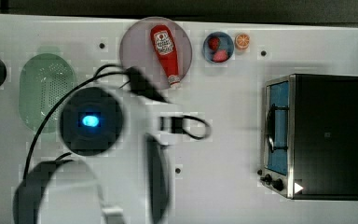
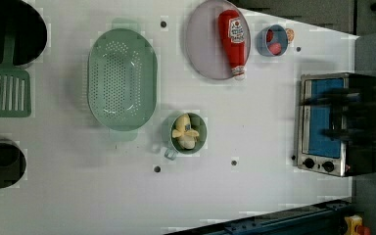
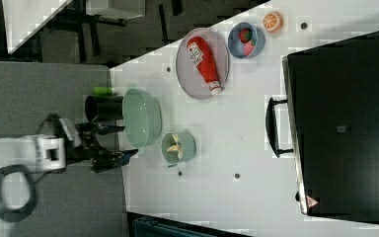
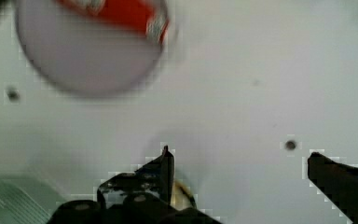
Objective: Pick Banana and place it in mug.
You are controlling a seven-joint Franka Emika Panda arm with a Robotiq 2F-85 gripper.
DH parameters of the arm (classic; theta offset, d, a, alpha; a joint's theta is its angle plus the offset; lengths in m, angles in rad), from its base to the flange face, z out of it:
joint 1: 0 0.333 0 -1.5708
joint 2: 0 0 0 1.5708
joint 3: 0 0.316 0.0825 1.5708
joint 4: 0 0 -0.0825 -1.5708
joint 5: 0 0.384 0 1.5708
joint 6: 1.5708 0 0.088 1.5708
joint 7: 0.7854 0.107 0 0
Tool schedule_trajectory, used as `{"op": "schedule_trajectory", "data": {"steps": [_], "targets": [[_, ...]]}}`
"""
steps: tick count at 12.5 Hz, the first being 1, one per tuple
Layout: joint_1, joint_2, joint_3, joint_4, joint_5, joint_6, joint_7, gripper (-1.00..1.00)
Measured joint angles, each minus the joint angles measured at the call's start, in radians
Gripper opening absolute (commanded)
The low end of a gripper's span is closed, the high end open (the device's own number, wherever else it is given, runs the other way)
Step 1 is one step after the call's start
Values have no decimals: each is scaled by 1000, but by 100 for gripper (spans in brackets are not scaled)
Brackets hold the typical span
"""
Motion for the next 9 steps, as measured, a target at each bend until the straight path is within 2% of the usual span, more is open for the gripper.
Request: {"op": "schedule_trajectory", "data": {"steps": [4, 6, 9], "targets": [[-18, -130, -177, 118, 12, -171, -13, 100], [-35, -151, -205, 153, 31, -234, -14, 100], [-43, -140, -218, 143, 11, -244, -20, 100]]}}
